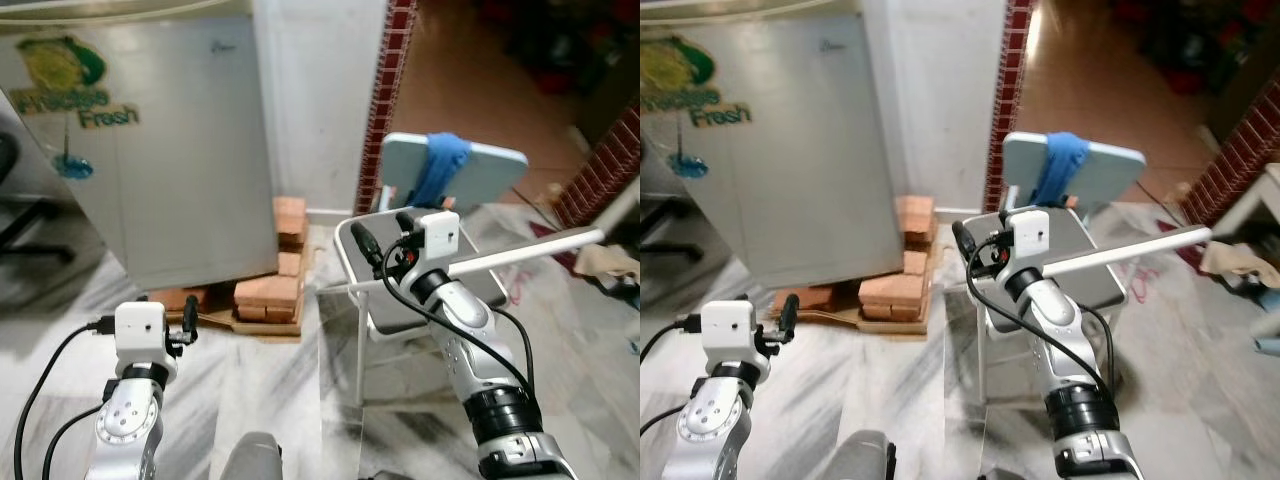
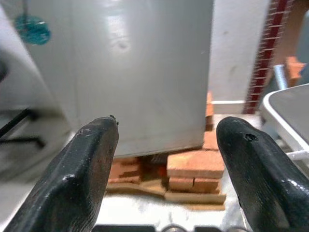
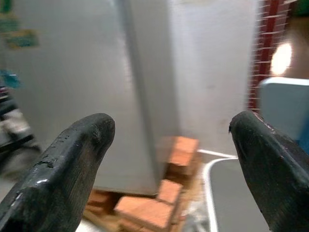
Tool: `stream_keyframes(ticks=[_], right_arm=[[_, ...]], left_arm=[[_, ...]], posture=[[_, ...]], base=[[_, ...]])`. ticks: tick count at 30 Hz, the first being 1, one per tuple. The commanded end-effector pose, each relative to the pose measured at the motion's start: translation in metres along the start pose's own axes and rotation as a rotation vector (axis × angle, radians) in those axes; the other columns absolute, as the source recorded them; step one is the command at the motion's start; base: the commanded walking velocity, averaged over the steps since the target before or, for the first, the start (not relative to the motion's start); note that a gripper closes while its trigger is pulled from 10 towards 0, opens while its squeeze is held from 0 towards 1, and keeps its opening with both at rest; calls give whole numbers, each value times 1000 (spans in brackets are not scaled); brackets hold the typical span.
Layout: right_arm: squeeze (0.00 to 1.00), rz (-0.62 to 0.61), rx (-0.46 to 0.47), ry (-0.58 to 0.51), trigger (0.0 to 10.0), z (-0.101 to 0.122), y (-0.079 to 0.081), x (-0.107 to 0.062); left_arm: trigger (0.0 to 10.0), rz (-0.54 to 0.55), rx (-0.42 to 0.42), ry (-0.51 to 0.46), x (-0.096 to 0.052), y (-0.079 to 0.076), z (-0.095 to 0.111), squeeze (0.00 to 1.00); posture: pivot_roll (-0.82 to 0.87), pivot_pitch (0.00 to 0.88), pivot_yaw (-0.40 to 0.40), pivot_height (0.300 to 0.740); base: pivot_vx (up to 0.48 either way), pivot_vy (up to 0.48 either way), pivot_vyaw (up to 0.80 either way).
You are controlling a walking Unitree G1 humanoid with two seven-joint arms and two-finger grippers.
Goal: Restocking fridge
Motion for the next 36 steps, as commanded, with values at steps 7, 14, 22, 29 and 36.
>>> stream_keyframes(ticks=[7,14,22,29,36], right_arm=[[0,-39,1,-4,10000,1,-6,4],[0,-19,14,-10,10000,-1,-1,4],[0,-19,20,-9,10000,-4,0,3],[0,-158,-66,1,10000,-8,-28,-17],[0,-264,-107,100,10000,-33,-57,-66]], left_arm=[[10000,-9,12,20,-1,0,-6,0],[10000,-35,22,12,0,-4,-5,0],[10000,-47,26,1,3,-9,-3,0],[10000,-153,105,-34,1,-19,1,0],[10000,-165,122,-35,9,-15,2,0]], posture=[[129,48,-10,740],[127,50,-9,740],[122,46,-7,740],[139,26,-12,740],[124,2,7,740]], base=[[0,477,-800],[0,476,-457],[0,475,0],[0,436,0],[0,210,0]])
Point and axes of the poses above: a point about 5 cm out from each wrist's last joint towards the gripper, its own x axis pointing out of the wrist towards the gripper, its own z axis along the axis of the wrist's last joint, y = z × x, the point moved 5 cm from there along x, pointing out of the wrist towards the gripper, and after that the axes turned 1 degree about -x, right-handed, at the moved point
